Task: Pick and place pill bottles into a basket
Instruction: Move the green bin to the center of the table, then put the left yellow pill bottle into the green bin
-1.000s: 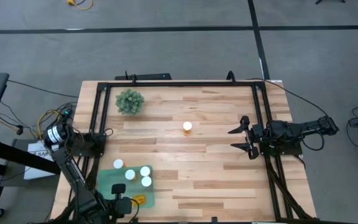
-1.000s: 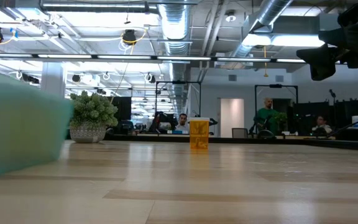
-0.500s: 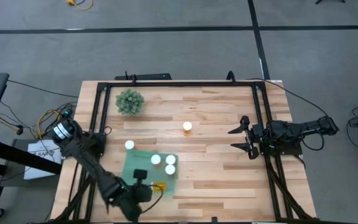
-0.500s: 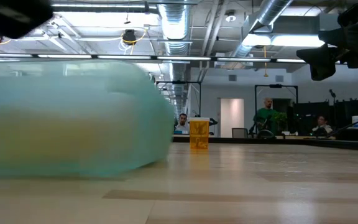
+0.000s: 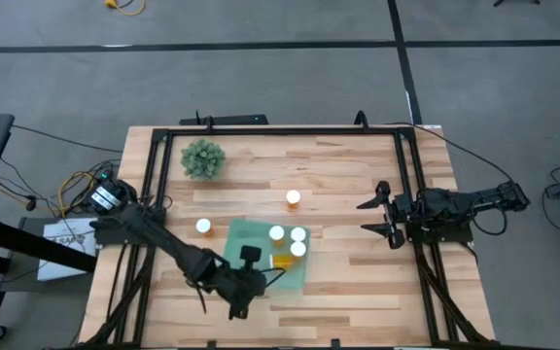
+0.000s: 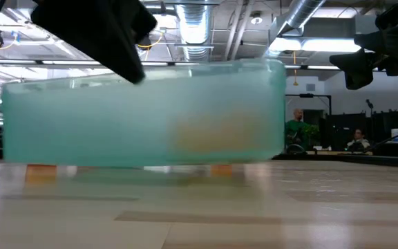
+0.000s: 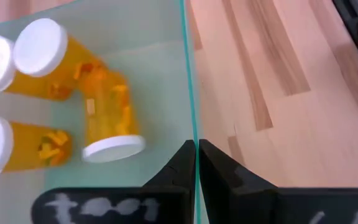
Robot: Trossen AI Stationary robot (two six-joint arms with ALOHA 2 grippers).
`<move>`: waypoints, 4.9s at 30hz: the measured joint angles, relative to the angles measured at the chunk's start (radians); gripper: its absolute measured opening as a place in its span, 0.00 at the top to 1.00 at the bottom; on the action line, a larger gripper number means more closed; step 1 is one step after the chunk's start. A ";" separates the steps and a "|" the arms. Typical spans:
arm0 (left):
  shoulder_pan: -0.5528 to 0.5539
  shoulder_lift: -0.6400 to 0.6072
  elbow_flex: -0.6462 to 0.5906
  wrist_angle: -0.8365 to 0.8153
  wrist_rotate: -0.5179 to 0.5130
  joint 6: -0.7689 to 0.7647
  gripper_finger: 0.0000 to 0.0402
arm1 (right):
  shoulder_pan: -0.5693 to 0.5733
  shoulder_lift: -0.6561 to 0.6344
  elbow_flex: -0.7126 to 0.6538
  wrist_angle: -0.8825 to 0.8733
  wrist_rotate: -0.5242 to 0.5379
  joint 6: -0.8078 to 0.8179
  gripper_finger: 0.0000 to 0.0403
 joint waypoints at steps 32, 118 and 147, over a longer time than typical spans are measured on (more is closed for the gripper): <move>0.073 -0.002 -0.114 0.142 0.058 0.013 0.60 | 0.000 0.000 0.000 0.000 0.000 0.000 0.35; -0.316 -1.759 -0.987 0.157 -0.378 0.115 0.47 | 0.000 0.000 0.000 0.000 0.000 0.000 0.35; 0.215 -1.765 -1.041 0.238 0.039 0.180 0.47 | 0.000 0.000 0.000 0.000 0.000 0.000 0.35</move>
